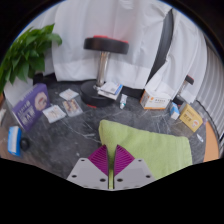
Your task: Fold towel
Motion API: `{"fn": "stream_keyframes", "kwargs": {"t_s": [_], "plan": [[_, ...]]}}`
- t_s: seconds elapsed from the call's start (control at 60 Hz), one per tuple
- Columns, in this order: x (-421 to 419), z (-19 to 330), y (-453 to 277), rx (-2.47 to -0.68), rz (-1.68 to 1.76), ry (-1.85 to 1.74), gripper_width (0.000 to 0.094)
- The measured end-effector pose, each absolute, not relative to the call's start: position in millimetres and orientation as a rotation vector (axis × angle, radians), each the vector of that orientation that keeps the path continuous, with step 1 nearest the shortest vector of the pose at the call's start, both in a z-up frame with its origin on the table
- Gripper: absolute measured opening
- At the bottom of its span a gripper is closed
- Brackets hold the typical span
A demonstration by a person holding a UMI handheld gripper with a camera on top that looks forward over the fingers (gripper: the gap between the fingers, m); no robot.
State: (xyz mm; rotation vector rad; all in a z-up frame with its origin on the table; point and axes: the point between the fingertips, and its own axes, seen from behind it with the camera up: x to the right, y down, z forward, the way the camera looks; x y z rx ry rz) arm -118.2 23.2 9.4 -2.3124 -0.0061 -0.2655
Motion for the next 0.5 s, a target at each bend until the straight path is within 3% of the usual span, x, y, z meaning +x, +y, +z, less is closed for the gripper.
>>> {"fn": "stream_keyframes", "kwargs": {"t_s": [0.183, 0.267, 0.367, 0.5], "plan": [[-139.1, 128.0, 16.6, -2.159, 0.162, 0.194, 0.0046], [-105.9, 154.1, 14.2, -2.096, 0.226, 0.282, 0.0047], [-36.9, 140.7, 6.9, -2.095, 0.168, 0.323, 0.0047], [32.9, 84.1, -3.0, -2.175, 0.086, 0.358, 0.0092]]}}
